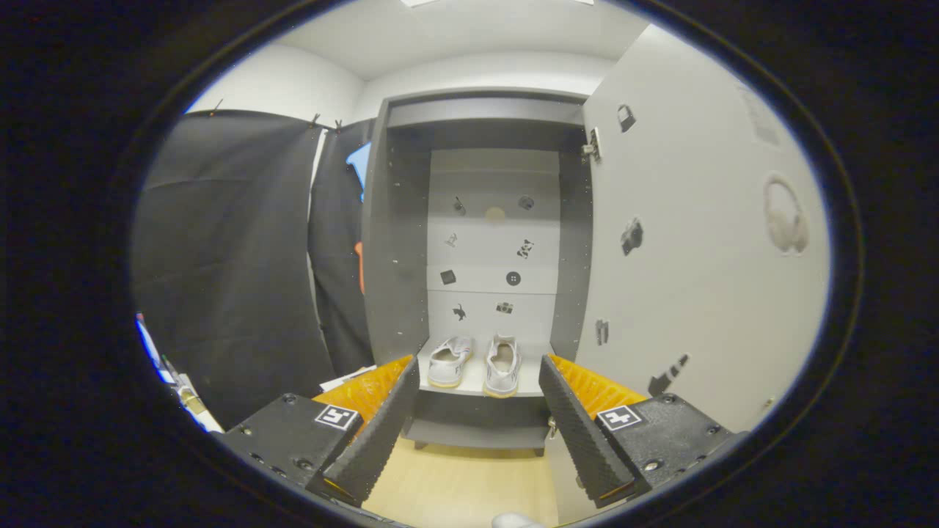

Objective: Open the shoe cabinet door, grab the shoes and put them into the shoe cabinet, then close the shoe cabinet door.

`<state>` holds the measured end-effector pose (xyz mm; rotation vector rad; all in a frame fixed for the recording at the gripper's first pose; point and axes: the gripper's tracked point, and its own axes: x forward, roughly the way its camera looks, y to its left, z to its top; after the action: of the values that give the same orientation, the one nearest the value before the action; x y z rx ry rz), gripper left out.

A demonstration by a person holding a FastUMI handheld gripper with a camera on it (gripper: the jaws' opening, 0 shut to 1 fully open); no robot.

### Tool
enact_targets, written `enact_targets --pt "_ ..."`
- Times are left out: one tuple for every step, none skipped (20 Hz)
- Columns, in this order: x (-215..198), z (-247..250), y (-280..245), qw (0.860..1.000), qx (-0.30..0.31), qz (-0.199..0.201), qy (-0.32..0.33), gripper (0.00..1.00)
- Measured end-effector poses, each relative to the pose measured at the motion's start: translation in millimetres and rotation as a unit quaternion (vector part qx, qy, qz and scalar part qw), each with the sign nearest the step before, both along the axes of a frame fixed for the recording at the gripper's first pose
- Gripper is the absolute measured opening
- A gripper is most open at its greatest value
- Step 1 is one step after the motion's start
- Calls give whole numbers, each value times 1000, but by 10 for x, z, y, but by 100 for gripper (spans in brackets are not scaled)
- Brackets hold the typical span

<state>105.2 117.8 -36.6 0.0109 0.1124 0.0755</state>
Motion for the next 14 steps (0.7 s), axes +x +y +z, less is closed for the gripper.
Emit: enact_targets --pt "-171 50 -40 1000 6 3 -6 100" --pt "-330 81 -76 1000 13 6 -9 100" --pt "-500 105 -127 1000 17 9 -12 100" --pt "-638 126 -211 1000 16 6 -15 100" --pt "-772 129 -311 1000 12 1 -15 100" --pt "-903 149 -397 1000 12 -1 -20 100" --pt "-1032 153 -500 1000 11 -7 -20 100" --pt "-1150 167 -604 1000 12 -11 -24 100" --pt "-1261 182 -749 999 11 -21 -26 100" --pt "-1379 185 -917 999 11 -32 -27 100" --pt "-1481 184 -1096 999 12 -45 -27 100" --pt "-1588 193 -1286 998 13 -60 -31 100" --pt "-1676 164 -1488 997 13 -77 -28 100" --pt "-1745 149 -1705 995 16 -96 -30 100"
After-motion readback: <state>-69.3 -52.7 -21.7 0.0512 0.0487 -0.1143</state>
